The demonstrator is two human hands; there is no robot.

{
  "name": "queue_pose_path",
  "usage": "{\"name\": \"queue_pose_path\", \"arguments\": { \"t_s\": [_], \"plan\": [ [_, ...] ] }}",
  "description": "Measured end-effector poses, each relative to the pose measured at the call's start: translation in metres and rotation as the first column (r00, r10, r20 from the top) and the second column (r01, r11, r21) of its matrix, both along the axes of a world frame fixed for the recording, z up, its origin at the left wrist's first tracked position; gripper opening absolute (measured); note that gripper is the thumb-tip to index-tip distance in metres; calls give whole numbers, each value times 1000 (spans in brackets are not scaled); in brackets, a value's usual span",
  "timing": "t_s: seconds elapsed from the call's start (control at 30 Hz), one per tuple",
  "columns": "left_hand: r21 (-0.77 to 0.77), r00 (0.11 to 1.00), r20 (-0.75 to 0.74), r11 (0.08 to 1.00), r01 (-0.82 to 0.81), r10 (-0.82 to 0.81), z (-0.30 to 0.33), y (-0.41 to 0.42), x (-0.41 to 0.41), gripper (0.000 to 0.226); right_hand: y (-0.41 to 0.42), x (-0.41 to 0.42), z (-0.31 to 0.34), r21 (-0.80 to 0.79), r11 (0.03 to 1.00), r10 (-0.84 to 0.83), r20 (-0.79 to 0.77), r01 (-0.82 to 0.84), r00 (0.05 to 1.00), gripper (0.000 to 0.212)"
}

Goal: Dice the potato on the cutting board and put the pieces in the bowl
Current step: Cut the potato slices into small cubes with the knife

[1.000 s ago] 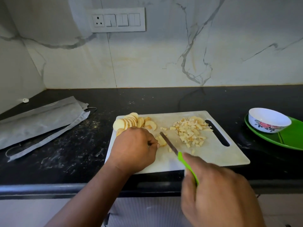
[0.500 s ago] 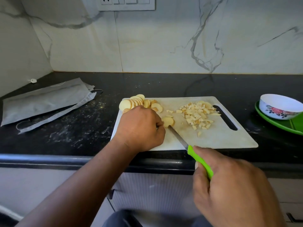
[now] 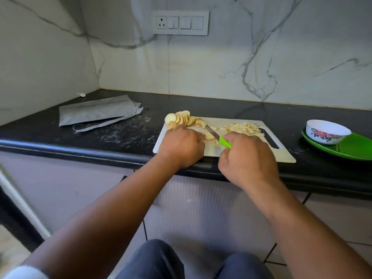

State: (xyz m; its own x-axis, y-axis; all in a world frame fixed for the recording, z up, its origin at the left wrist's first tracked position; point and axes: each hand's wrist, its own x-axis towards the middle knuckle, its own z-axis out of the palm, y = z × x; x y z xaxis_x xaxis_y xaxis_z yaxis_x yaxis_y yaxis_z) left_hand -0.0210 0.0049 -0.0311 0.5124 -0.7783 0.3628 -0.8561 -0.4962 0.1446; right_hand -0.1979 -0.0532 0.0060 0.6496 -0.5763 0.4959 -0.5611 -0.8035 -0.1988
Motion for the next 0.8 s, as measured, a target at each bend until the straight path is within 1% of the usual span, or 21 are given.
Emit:
{"name": "queue_pose_path", "arguments": {
  "t_s": [0.07,0.2,0.3,0.5,0.6,0.73,0.8],
  "plan": [
    [-28,1000,13,1000,-11,11,2,3,-4,43,1,2,0,7,1000,-1,-4,1,1000,37],
    [-13,1000,13,1000,-14,14,6,9,-11,37,8,5,-1,52,999,-3,-43,6,999,35],
    [-14,1000,17,1000,-9,9,11,10,-14,32,15,6,1,54,999,2,-67,2,998,32],
    [53,1000,7,998,-23,23,14,8,-13,40,22,-8,-4,52,999,-7,-116,13,993,29],
    [62,1000,-16,998,-20,21,15,9,-14,42,22,-20,-5,44,999,-23,-75,26,997,30],
    [85,988,-148,995,59,-46,31,5,-9,30,6,-23,-5,68,997,-35,62,31,997,36],
    [73,980,-185,993,91,-77,42,0,-2,26,-7,-18,-6,88,996,-37,114,27,993,39]
  ]
}}
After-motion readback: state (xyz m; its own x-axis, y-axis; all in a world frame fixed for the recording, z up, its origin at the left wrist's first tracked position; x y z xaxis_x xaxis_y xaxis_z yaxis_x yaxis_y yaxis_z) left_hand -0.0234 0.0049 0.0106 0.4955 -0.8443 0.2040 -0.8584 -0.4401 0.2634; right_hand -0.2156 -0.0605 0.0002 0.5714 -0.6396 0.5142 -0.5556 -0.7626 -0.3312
